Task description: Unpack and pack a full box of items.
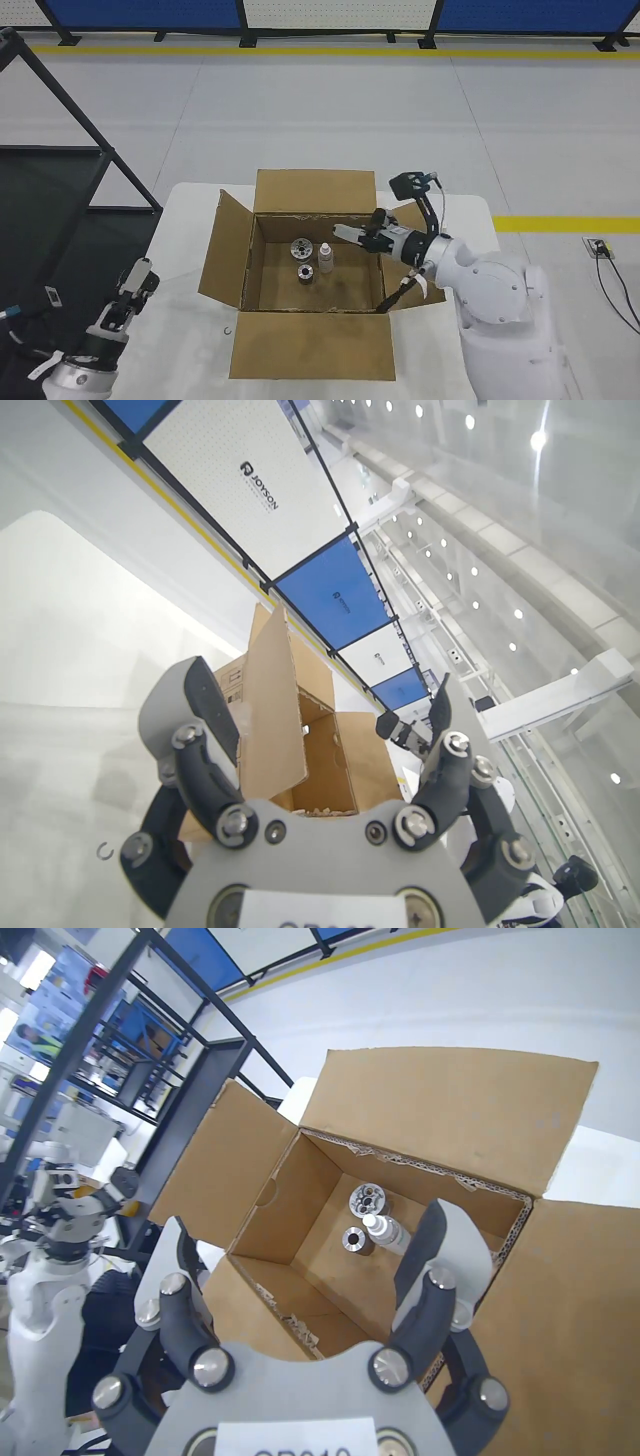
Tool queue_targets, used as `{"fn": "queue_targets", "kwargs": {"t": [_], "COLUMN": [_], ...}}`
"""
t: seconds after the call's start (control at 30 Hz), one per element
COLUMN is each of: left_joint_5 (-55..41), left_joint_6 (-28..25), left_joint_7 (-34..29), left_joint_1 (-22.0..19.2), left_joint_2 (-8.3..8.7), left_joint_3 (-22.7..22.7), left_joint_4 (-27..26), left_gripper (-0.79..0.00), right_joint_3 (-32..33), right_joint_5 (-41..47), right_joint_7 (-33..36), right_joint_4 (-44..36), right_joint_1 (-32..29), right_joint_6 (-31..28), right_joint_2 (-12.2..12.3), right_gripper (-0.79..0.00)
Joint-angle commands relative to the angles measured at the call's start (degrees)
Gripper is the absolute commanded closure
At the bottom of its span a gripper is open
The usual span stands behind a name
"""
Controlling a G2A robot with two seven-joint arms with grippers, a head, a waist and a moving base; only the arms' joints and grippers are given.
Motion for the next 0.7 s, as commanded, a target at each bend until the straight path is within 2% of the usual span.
{"fn": "queue_targets", "kwargs": {"t": [0.0, 0.17, 0.37, 0.5, 0.67], "left_joint_5": [2.27, 6.6, 9.55, 11.25, 13.78], "left_joint_6": [0.88, 1.95, 1.26, 1.35, 2.06], "left_joint_7": [-1.1, -3.87, -6.32, -7.66, -9.24], "left_joint_1": [-2.15, -5.54, -6.35, -6.55, -7.48], "left_joint_2": [0.22, 0.68, 1.09, 1.35, 1.64], "left_joint_3": [2.13, 6.43, 9.97, 11.75, 14.62], "left_joint_4": [0.97, 2.17, 1.05, 0.87, 1.73], "left_gripper": [-0.785, -0.785, -0.785, -0.785, -0.785], "right_joint_3": [4.06, 13.1, 20.39, 22.02, 18.72], "right_joint_5": [4.63, 10.64, 12.75, 10.89, 7.59], "right_joint_7": [2.17, 3.96, 5.37, 8.17, 11.36], "right_joint_4": [-0.3, -2.17, -1.16, 3.33, 10.89], "right_joint_1": [-0.29, -3.04, -4.74, -3.06, 1.19], "right_joint_6": [-1.57, -4.03, -2.89, -0.88, -0.3], "right_joint_2": [0.62, 2.25, 4.05, 5.34, 6.51], "right_gripper": [-0.785, -0.785, -0.785, -0.785, -0.785]}}
